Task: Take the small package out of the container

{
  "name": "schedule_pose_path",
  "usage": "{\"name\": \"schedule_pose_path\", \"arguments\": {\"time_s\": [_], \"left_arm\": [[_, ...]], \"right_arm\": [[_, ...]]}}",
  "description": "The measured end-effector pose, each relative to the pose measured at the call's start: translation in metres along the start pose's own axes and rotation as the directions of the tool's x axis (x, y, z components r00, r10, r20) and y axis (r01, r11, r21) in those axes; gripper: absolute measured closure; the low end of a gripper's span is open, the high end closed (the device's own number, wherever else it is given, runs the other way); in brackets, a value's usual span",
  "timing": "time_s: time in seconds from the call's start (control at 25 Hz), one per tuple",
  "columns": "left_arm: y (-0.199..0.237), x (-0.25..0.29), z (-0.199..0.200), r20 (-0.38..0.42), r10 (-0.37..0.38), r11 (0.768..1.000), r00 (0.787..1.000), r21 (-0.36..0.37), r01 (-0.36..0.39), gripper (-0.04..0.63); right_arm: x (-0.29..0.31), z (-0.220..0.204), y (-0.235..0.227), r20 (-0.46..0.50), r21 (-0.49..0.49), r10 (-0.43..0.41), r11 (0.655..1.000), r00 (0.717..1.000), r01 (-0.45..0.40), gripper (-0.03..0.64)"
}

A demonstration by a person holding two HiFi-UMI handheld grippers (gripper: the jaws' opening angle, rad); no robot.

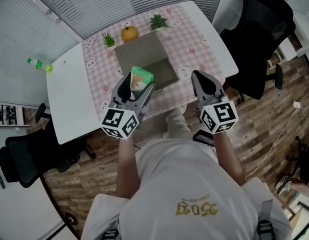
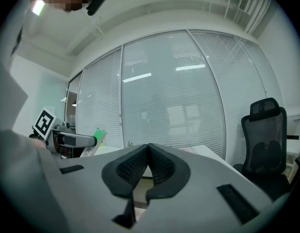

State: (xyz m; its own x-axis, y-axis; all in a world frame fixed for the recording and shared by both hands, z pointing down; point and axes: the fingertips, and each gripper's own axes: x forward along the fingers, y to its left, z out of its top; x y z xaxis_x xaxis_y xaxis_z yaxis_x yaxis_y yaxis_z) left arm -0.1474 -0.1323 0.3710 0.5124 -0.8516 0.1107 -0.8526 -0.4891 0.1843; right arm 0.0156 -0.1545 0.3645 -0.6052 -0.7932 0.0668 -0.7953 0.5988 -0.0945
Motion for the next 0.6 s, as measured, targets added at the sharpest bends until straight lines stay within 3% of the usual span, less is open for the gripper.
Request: {"name": "schedule_pose_path", "arguments": {"time_s": [0.6], "left_arm": [[0.0059, 0.0096, -0.0052, -0.010, -0.017, 1.000, 1.000, -0.010, 0.017, 0.233]], "right_arm": [[0.0097, -0.0067, -0.0041, -0.021, 0.003, 0.000, 1.000, 1.000, 0.000, 0.604]]}}
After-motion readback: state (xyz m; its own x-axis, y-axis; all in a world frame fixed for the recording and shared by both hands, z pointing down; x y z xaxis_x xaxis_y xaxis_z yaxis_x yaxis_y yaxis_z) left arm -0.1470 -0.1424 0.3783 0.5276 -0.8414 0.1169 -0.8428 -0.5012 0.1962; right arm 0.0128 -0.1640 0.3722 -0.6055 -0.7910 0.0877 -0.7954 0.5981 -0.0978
